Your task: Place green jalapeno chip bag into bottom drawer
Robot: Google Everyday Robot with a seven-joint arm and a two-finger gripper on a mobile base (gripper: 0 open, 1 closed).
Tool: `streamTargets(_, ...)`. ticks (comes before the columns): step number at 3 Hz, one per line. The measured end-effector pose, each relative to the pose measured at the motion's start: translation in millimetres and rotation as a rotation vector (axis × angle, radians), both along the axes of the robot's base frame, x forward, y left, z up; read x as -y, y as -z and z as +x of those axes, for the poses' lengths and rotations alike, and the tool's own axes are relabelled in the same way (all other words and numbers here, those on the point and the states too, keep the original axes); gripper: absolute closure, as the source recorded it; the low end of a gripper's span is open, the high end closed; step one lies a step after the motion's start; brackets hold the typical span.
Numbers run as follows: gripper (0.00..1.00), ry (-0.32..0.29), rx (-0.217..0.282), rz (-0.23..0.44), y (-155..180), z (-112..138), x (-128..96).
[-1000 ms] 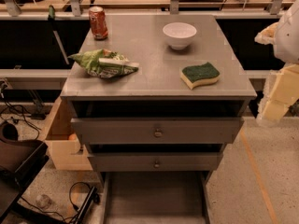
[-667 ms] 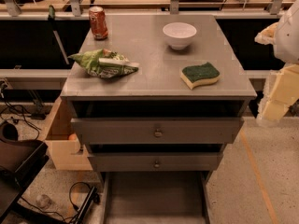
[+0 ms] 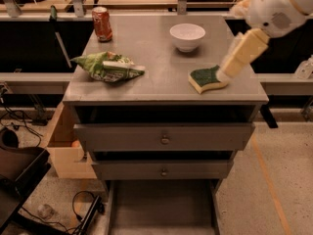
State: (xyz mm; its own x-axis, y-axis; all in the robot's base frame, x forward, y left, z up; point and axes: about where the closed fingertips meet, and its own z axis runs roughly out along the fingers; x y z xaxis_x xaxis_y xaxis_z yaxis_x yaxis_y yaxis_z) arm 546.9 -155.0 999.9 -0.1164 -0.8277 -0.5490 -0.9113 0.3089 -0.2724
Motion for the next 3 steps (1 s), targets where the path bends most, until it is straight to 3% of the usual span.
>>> streamTargets(1, 0.0, -0.047, 0.07, 0.311, -7.9, 68.0, -62.0)
streamTargets(2, 0.0, -0.019, 0.103, 0.405, -12.6, 91.7, -73.0)
streamTargets(3, 0.0, -0.018, 0.107, 0.398, -13.9, 90.9, -72.2)
